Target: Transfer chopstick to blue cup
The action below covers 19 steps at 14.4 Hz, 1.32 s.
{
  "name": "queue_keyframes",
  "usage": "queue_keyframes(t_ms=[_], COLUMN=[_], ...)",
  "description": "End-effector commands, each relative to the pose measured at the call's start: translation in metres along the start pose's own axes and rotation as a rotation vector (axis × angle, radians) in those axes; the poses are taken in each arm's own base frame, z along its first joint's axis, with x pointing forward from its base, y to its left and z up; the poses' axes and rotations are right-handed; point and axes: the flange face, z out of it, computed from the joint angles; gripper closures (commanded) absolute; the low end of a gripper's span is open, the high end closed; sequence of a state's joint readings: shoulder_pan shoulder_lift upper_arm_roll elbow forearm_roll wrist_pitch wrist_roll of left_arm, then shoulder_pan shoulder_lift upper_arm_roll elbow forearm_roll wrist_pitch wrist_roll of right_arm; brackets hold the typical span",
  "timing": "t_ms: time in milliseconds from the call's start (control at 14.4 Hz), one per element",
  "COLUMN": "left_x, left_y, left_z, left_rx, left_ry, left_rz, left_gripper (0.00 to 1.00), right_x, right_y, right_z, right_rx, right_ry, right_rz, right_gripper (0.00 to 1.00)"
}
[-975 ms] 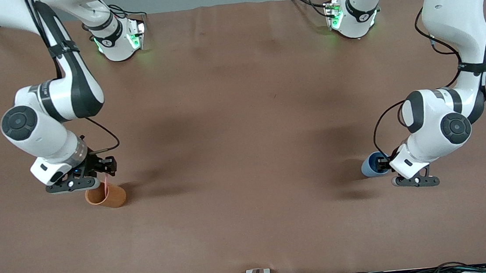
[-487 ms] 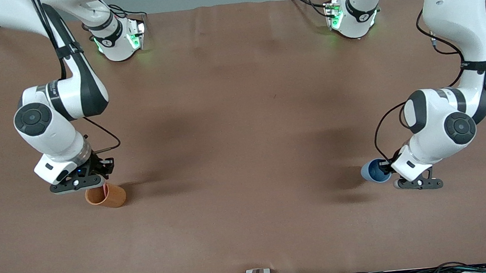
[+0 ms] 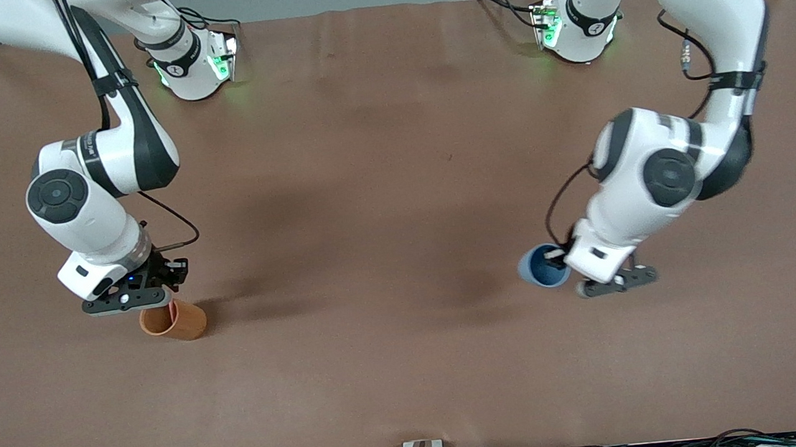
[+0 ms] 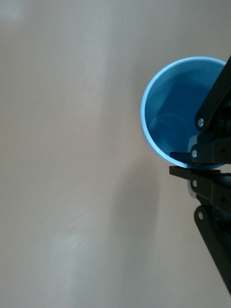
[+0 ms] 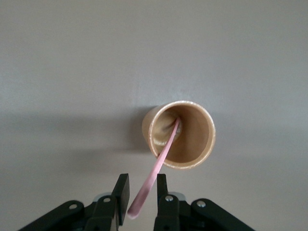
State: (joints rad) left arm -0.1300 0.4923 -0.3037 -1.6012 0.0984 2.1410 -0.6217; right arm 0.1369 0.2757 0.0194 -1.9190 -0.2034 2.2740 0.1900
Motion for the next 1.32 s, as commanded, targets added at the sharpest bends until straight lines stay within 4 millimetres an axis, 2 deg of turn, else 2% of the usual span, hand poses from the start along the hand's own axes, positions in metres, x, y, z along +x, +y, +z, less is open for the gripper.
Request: queue_keyframes(t_ms=[0,139,209,418,557,696,766,835,975,1114,1253], left_x=[-0.028,-0.051,-0.069,-0.102,-0.111,-0.112,-0.113,-0.119,-0.114,-0.114,-0.115], left_y=[0.068,0.113,0.136,0.177,0.186,0.186,0.186,0.188,0.183,0.183,0.184], left_z=[0.014,0.027,0.035,0.064,0.077,0.085,0.089,0.098,0.103,0.105,0.112], left_rx=[-0.009,0.006,0.011,0.013,0.016,0.015,0.025,0.038,0.061,0.064,0.054], left_ry=[0.001,0.034,0.042,0.068,0.076,0.076,0.084,0.093,0.131,0.13,0.122], left_rz=[-0.083,-0.144,-0.143,-0.15,-0.151,-0.146,-0.139,-0.137,-0.123,-0.123,-0.137], left_gripper=[1.0,1.0,1.0,1.0,1.0,1.0,1.0,1.0,1.0,1.0,1.0], right_x=[-0.009,-0.009,-0.008,-0.007,-0.002,0.0,0.0,0.0,0.0,0.008,0.021], right_y=[-0.008,-0.001,0.001,0.004,0.01,0.014,0.014,0.014,0.015,0.024,0.032], right_z=[-0.004,-0.003,-0.003,-0.004,-0.009,-0.011,-0.011,-0.011,-0.012,-0.029,-0.066], right_rx=[-0.026,-0.029,-0.03,-0.031,-0.031,-0.03,-0.031,-0.031,-0.032,-0.041,-0.061], right_ry=[-0.016,-0.021,-0.02,-0.016,-0.002,0.005,0.003,0.002,0.002,-0.004,-0.047], right_rz=[0.027,0.038,0.042,0.046,0.058,0.066,0.066,0.066,0.062,0.077,0.092], right_gripper=[0.7,0.71,0.73,0.79,0.8,0.82,0.86,0.95,0.96,0.97,0.97])
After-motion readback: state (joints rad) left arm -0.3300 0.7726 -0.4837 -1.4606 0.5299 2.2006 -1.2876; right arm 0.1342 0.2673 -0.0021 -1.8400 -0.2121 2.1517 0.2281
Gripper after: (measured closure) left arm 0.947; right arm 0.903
